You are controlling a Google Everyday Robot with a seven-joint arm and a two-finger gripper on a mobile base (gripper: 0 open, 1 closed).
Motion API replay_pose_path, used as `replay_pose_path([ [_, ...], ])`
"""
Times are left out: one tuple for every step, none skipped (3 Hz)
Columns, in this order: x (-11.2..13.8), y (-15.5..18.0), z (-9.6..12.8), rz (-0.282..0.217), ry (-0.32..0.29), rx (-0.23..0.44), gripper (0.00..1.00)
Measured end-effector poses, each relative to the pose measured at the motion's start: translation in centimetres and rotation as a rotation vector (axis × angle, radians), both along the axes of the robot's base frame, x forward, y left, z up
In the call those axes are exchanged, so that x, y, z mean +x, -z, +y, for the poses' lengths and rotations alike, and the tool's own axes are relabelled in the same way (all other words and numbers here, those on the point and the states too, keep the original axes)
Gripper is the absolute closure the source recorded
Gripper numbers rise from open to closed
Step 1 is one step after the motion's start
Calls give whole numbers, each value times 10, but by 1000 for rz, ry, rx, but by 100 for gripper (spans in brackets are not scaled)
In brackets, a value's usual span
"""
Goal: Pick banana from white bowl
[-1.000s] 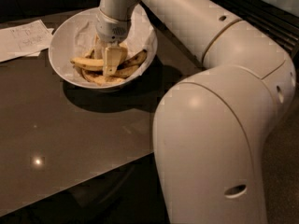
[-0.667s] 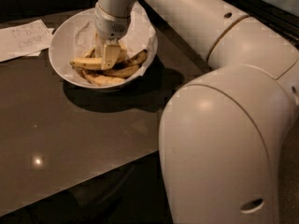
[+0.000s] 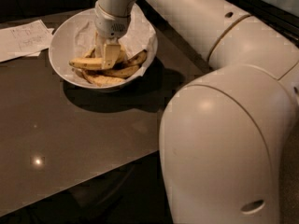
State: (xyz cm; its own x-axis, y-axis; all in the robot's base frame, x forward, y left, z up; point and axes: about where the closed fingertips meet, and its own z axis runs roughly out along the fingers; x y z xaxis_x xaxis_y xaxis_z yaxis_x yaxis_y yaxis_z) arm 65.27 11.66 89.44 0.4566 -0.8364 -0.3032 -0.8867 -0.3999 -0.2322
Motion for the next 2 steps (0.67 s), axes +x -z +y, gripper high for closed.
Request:
replay_pose_path([
  [4, -1, 4, 16, 2, -29, 100],
  [11, -13, 18, 24, 0, -74, 100],
])
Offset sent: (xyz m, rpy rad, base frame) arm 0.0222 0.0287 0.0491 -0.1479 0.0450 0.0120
